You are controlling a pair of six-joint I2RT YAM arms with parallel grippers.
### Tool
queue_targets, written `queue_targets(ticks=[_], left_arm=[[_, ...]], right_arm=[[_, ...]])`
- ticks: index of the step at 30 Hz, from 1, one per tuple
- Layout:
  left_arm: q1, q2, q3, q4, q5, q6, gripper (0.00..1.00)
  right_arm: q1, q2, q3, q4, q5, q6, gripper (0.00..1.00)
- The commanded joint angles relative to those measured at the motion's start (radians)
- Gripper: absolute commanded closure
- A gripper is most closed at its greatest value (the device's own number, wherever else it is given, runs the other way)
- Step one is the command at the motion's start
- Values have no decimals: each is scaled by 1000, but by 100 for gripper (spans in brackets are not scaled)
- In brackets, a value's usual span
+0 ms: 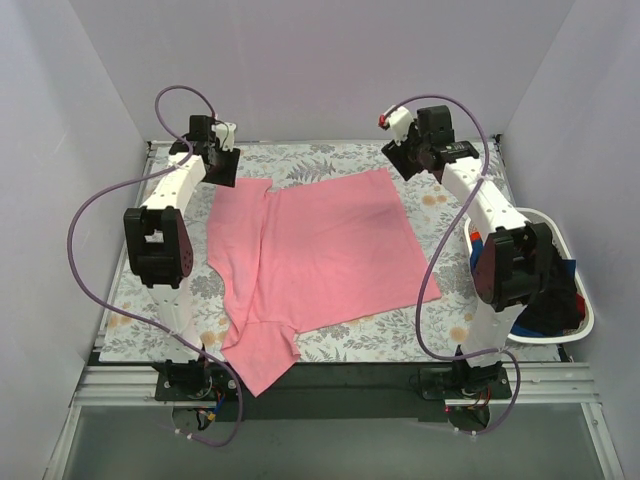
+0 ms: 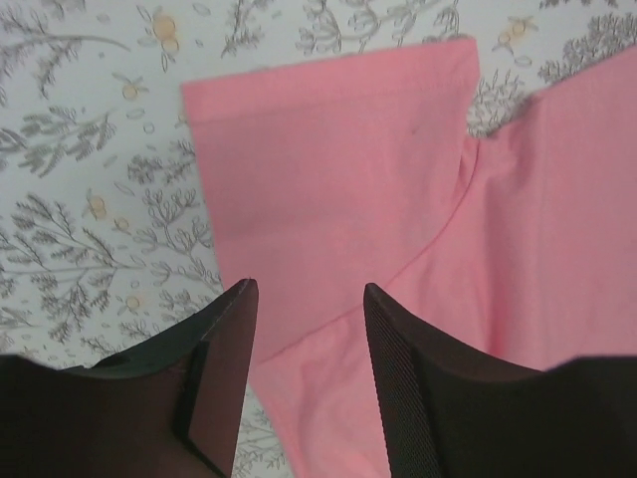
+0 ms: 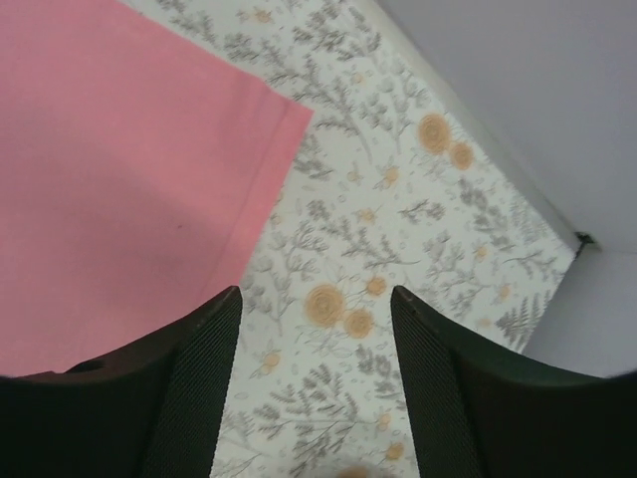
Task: Fold and stack the t-shirts
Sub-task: Flatten the tshirt out
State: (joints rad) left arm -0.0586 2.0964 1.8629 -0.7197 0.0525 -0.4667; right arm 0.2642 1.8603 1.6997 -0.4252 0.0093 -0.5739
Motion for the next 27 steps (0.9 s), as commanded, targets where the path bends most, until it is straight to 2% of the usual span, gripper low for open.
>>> queue_targets(ticks=[1, 4, 10, 17, 18, 21, 25, 27], left_arm=[[31, -101, -79, -11, 81, -64, 56], [40, -99, -152, 8, 93, -90, 58], [52, -36, -182, 6, 98, -142, 61], [57, 57, -136, -20, 34, -151, 64], [90, 88, -128, -26, 32, -148, 64], [100, 143, -94, -34, 21, -141, 66], [117, 229, -18, -35, -29, -124, 68], [129, 281, 82, -55, -40, -115, 69]], right_arm=[[10, -46, -66, -147, -92, 28, 34], [17, -27, -112, -161, -106, 34, 48], [23, 86, -88, -173, -140, 83, 59], [21, 212, -40, -169, -147, 92, 65], [23, 233, -38, -170, -140, 92, 65], [21, 266, -35, -167, -109, 91, 66], [7, 296, -40, -159, -48, 97, 68], [-2, 318, -35, -159, -14, 117, 70]])
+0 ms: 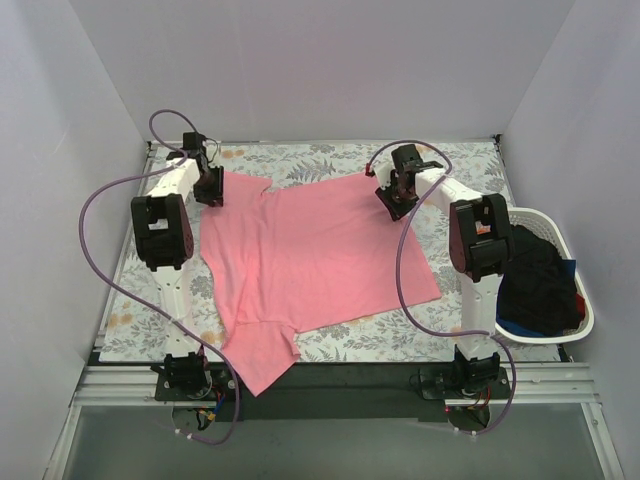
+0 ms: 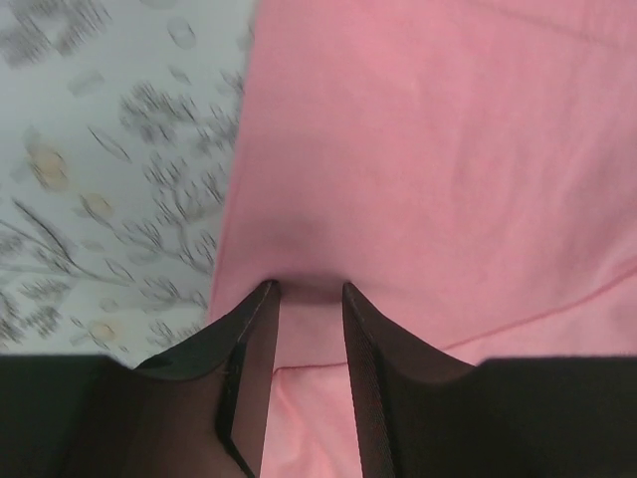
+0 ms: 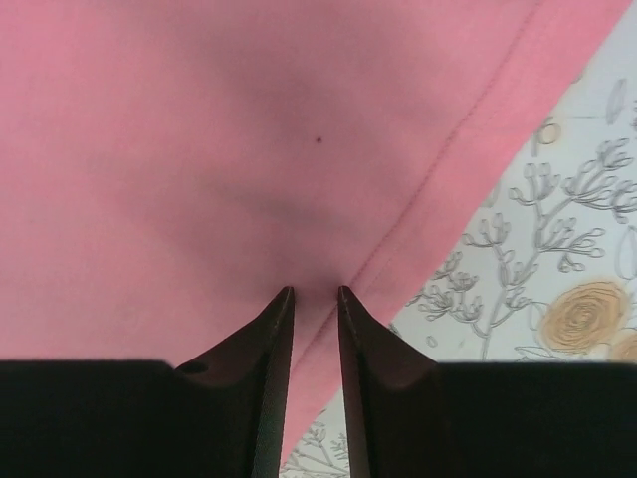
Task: Fold and stack the t-shirts
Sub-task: Flatten the tshirt out
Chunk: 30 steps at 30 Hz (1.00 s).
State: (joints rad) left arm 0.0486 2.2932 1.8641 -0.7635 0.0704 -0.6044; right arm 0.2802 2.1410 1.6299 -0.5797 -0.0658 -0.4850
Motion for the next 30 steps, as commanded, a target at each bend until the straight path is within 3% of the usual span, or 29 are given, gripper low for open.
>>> queue_targets(ticks=[1, 6, 10, 12, 13, 16, 22, 30], left_arm=[[26, 139, 130, -20, -58, 25, 69], [46, 293, 453, -83, -72, 46, 68], [45, 260, 489, -53, 21, 61, 50], [43, 169, 457, -31, 63, 61, 44], [43, 135, 402, -25, 71, 71, 38], [45, -38, 258, -43, 126, 84, 35], [43, -455, -150, -103, 276, 239, 35], [43, -754, -644, -221, 319, 411, 46]], right_arm=[[-29, 42, 35, -5, 98, 34, 70], [-50, 33, 10, -6, 123, 62, 71], [-49, -39, -24, -16, 14, 89, 68], [-49, -105, -31, -17, -50, 105, 65], [-47, -130, -34, -22, -64, 114, 60], [-47, -207, -35, -51, -100, 105, 52], [-26, -311, -97, -192, -138, 42, 53], [37, -420, -356, -206, -106, 16, 61]])
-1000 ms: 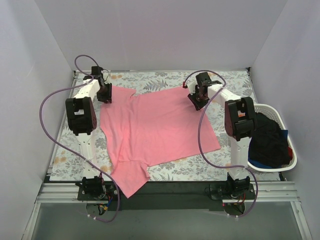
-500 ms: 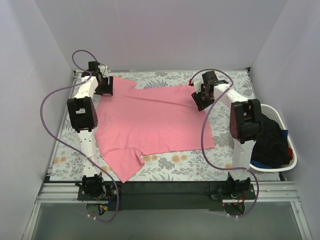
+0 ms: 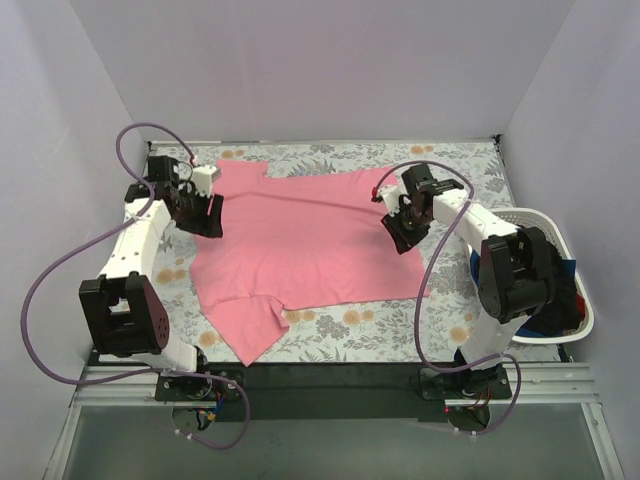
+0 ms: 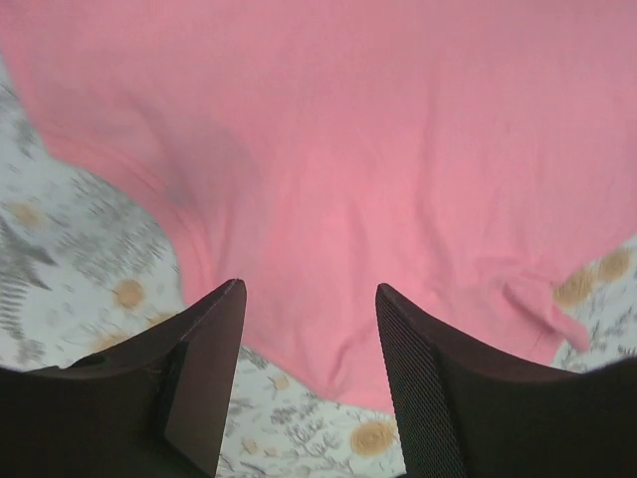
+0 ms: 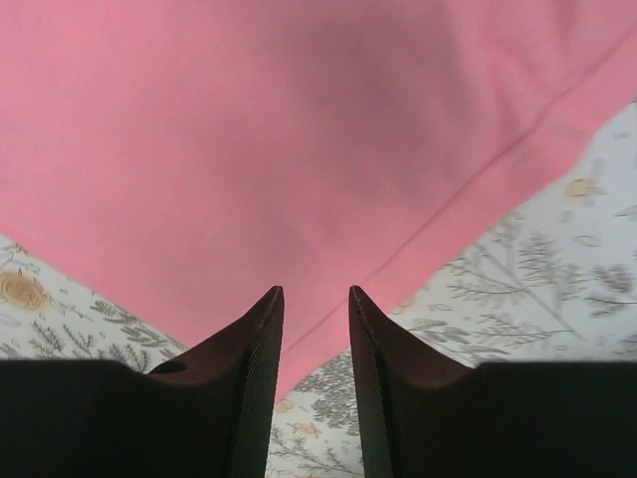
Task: Fold and stack the t-shirts
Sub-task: Flatten the tshirt out
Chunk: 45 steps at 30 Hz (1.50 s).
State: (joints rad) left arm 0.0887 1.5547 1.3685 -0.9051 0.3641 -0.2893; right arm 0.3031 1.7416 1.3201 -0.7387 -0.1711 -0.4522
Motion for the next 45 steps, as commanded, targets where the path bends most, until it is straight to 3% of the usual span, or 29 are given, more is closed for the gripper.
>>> queue_targets(ticks=[1, 13, 24, 29, 36, 45], left_arm=[[3, -39, -189, -77, 18, 102, 46], [3, -162, -535, 5, -198, 142, 48], [3, -197, -655, 3, -275, 187, 49], [5, -254, -619, -56, -266, 208, 51], [3, -222, -401, -150, -126, 179, 51], [-10, -143, -496, -2, -128, 139, 53]], right_arm=[[22, -22, -71, -45, 7, -19, 62], [36, -4, -304, 25, 128, -52, 67], [73, -129, -464, 19, 120, -37, 67], [76, -137, -430, 2, 116, -29, 66], [74, -129, -378, -16, 114, -29, 66], [76, -83, -363, -8, 143, -43, 67]])
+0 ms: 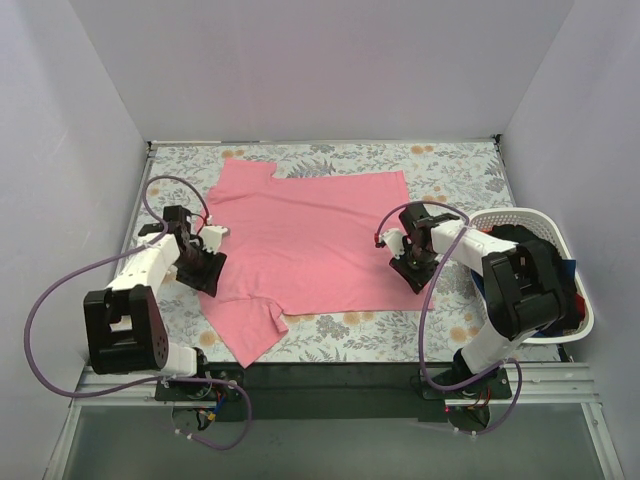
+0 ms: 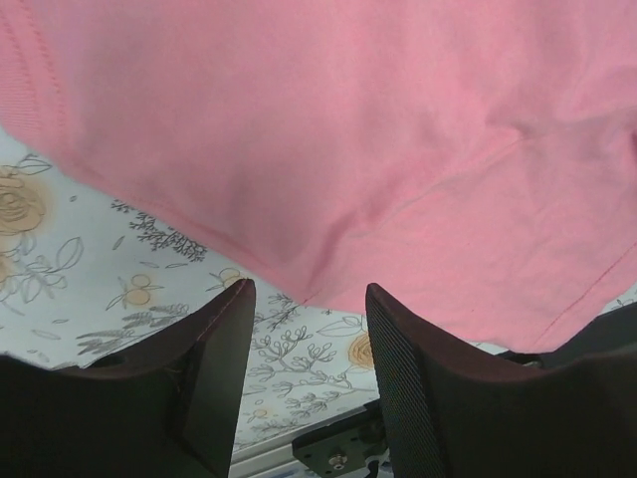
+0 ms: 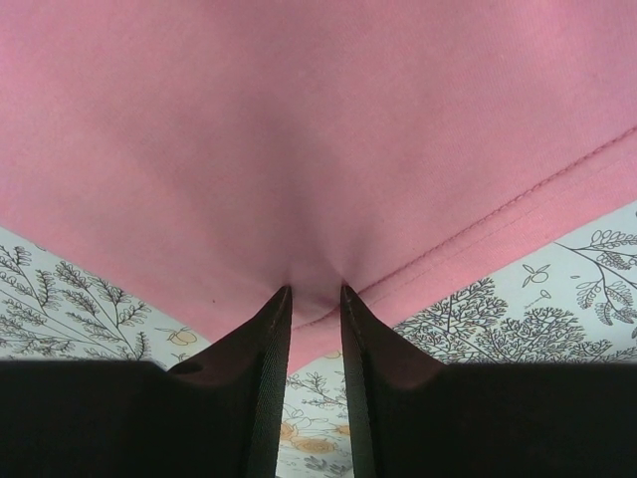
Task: Fold and stack the t-shirts
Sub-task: Flatten the tshirt out
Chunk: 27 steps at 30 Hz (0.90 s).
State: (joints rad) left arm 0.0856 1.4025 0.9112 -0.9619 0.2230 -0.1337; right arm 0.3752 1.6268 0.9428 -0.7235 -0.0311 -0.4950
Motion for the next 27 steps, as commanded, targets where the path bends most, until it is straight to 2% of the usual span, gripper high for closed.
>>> queue_targets(ticks=[1, 5, 10, 15, 20, 23, 24, 26, 27], left_arm=[[-9, 13, -54, 69, 4, -15, 53], [-9, 18, -144, 126, -71, 11, 55], [-9, -22, -241, 120, -132, 51, 55], [-7, -83, -268, 86, -175, 82, 56], [-6, -91, -221, 39, -171, 91, 56], [-4, -85, -122, -27, -102, 88, 53], [-6, -83, -91, -46, -84, 85, 48], [-4, -68, 34, -96, -24, 82, 43], [-6, -59, 79, -103, -7, 71, 42]], right_arm=[[4, 36, 14, -24, 3, -1, 67], [4, 53, 4, -25, 8, -5, 68], [4, 36, -25, -33, 13, -13, 67], [21, 5, -59, -54, -3, -16, 66], [28, -18, -67, -82, -6, -20, 65], [28, -30, -41, -108, -22, -24, 59], [25, -38, -10, -132, -38, -24, 52], [27, -73, 31, -155, -91, -22, 45], [25, -82, 63, -168, -102, -24, 38]])
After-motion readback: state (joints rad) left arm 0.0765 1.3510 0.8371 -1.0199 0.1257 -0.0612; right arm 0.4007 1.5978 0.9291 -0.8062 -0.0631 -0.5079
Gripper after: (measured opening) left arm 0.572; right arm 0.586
